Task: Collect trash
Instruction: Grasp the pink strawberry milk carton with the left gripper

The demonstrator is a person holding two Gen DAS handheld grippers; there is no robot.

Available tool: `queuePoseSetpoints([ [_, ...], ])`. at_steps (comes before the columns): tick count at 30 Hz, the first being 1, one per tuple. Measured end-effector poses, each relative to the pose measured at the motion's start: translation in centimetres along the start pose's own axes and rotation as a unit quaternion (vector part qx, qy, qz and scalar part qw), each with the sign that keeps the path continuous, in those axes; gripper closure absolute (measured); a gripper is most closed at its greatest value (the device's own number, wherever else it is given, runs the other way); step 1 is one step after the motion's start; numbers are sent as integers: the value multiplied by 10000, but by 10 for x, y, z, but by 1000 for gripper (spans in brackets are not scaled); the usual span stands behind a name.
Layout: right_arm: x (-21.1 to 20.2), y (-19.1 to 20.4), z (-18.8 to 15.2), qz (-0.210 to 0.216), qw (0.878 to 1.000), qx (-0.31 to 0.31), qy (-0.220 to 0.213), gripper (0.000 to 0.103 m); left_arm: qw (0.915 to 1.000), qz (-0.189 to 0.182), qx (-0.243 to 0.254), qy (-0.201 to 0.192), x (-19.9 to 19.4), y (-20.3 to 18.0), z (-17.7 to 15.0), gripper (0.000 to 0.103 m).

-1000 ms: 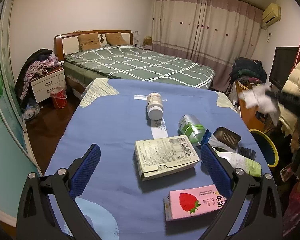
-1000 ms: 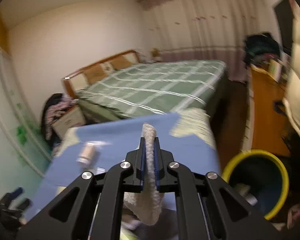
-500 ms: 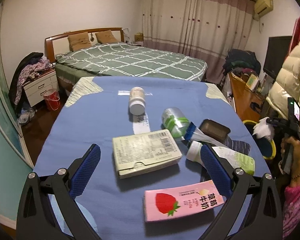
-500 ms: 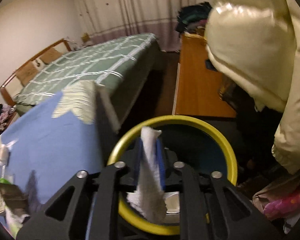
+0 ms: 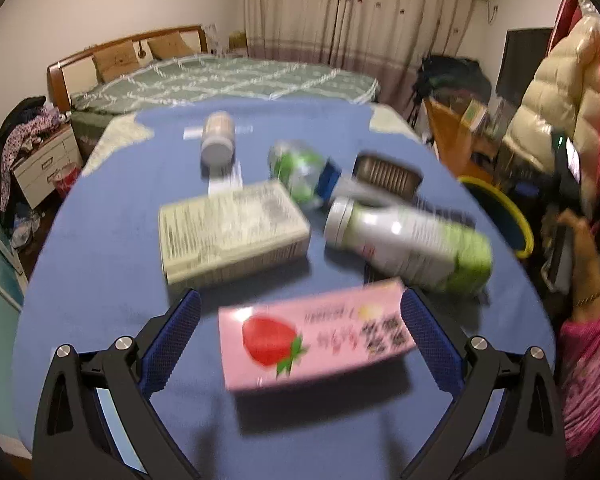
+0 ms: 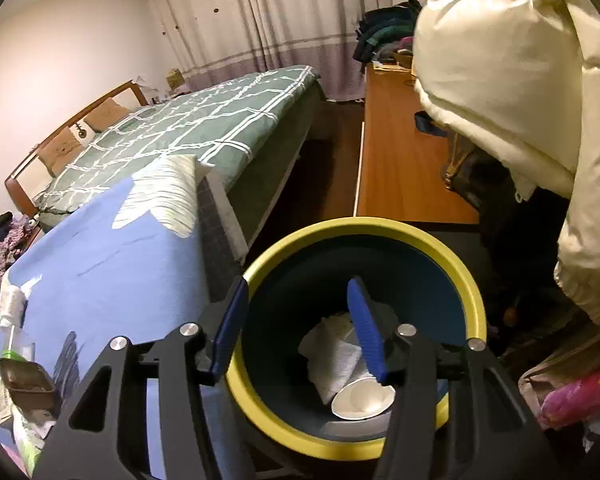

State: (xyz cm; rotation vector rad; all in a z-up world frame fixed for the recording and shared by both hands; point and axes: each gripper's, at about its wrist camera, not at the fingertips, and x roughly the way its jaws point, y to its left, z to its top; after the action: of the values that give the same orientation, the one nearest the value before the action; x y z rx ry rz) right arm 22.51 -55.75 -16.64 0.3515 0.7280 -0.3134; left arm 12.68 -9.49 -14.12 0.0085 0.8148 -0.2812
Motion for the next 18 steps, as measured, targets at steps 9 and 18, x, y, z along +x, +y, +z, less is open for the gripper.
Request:
queuePoseSetpoints([
  [9,-6,11,1,127,9999,-75,-37,53,9957,-655,-322,572,22,6,-24,5],
  [18,-15,12,0,301,9995,-85,-99,52,9911,-1047,369,734,-2,-28,-36,5],
])
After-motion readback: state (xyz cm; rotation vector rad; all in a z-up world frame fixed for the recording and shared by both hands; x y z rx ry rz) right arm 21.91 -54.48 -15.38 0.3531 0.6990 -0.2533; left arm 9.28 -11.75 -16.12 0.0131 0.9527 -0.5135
